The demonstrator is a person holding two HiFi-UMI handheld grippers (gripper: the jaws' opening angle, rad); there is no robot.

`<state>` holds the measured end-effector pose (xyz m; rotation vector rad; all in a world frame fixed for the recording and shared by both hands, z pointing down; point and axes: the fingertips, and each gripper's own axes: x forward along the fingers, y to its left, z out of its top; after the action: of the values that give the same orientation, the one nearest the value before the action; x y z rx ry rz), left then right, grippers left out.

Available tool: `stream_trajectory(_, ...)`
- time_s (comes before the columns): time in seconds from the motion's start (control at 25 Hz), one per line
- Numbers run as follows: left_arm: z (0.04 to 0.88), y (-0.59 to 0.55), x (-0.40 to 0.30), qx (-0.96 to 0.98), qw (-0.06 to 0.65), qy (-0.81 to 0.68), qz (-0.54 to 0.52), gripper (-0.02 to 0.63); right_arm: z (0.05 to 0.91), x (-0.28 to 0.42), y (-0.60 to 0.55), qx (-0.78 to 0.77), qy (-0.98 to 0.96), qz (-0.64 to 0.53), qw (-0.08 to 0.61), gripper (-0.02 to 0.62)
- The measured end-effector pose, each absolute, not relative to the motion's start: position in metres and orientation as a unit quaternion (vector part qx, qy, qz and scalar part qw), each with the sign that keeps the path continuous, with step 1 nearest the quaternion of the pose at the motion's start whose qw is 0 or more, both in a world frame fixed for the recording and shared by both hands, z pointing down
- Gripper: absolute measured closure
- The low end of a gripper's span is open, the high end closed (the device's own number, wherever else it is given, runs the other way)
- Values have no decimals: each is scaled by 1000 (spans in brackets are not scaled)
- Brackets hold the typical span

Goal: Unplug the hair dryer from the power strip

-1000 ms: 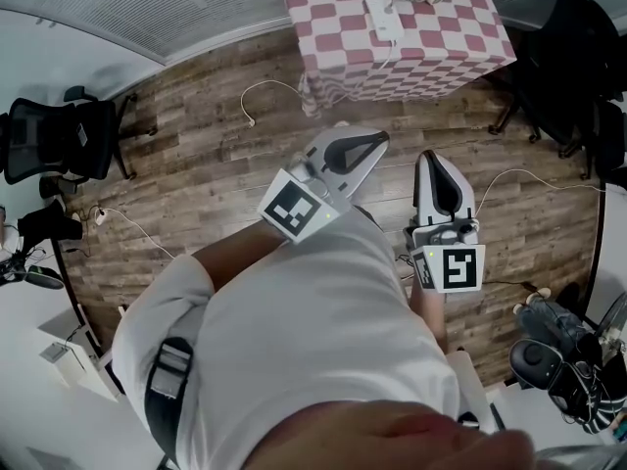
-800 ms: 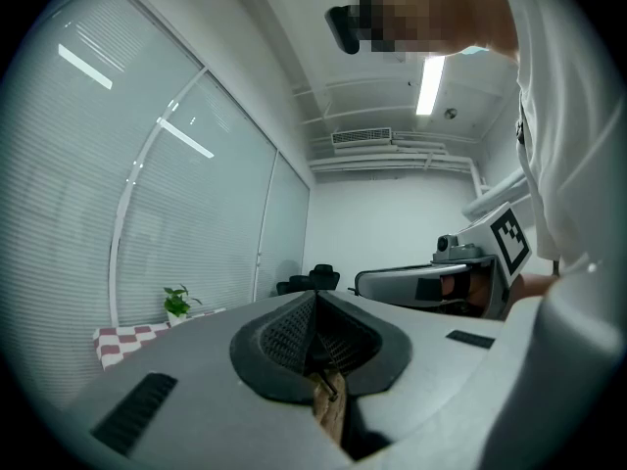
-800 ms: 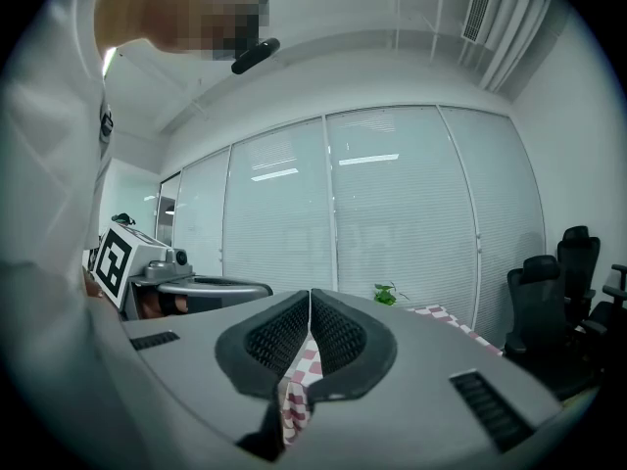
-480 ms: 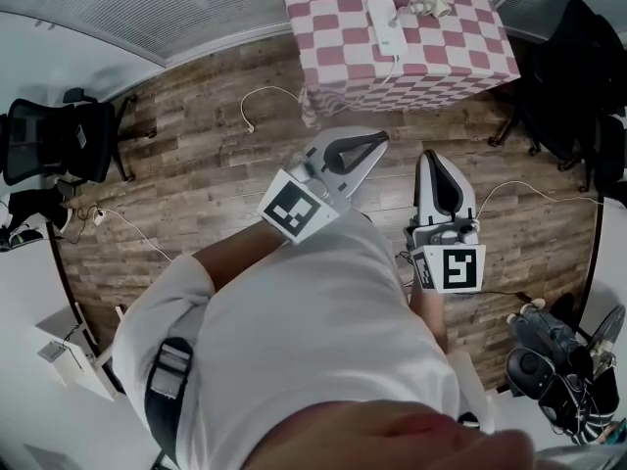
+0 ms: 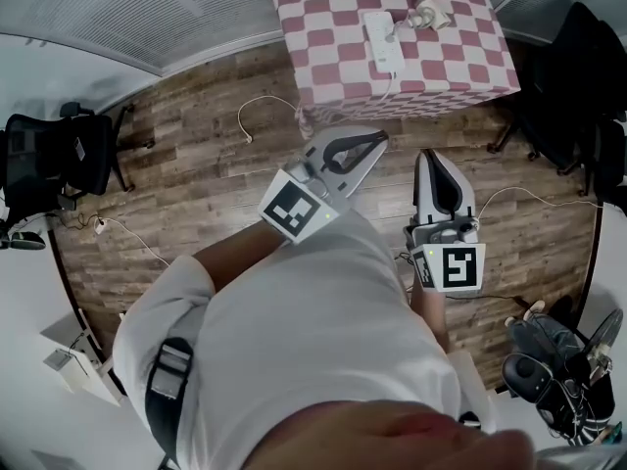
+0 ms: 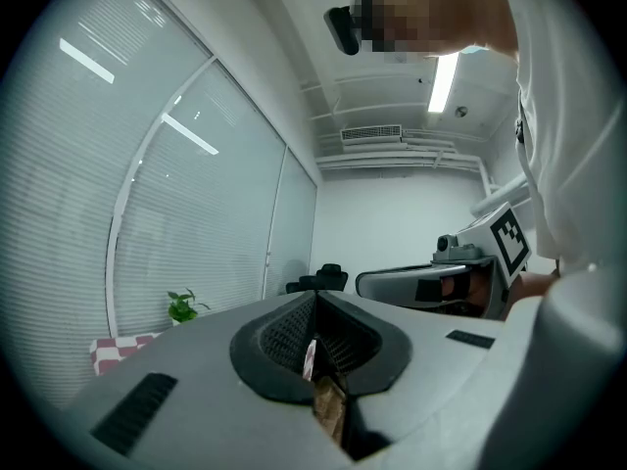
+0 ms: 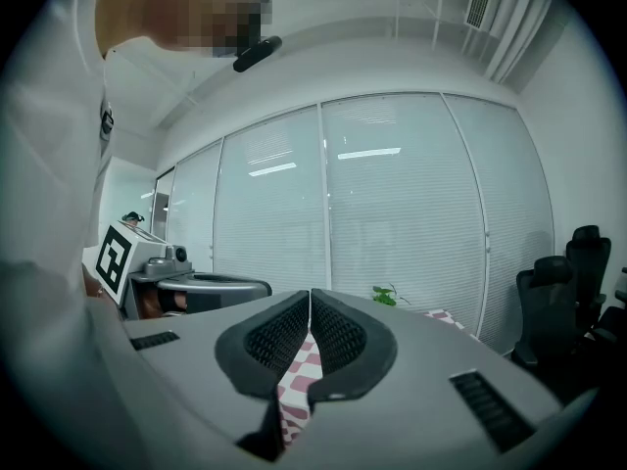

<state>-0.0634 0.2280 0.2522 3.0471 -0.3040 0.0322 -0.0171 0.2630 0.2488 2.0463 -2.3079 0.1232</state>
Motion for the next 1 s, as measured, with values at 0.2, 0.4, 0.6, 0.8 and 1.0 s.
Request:
stream_trajectory(0.2,252,193,-51,995,37,-96,11,574,249,-6,226,662,-748,40,31,563)
stream_trajectory(0.4,253,153,-39,995,45,-93,4,574,249,4,188,664,-746,41,37,563)
stream_trajectory(0.6,255,117,-28,996,43,-84,8,574,250,15,151,668,-741,41,42,563)
stream_trajectory(0.8,260,86,-17,996,44,-75,12,574,254,23,118,671,-739,46,45,563)
stream_trajectory(1.0,265,57,-13,996,46,-72,15,574,258,27,91,673,-737,48,48,563)
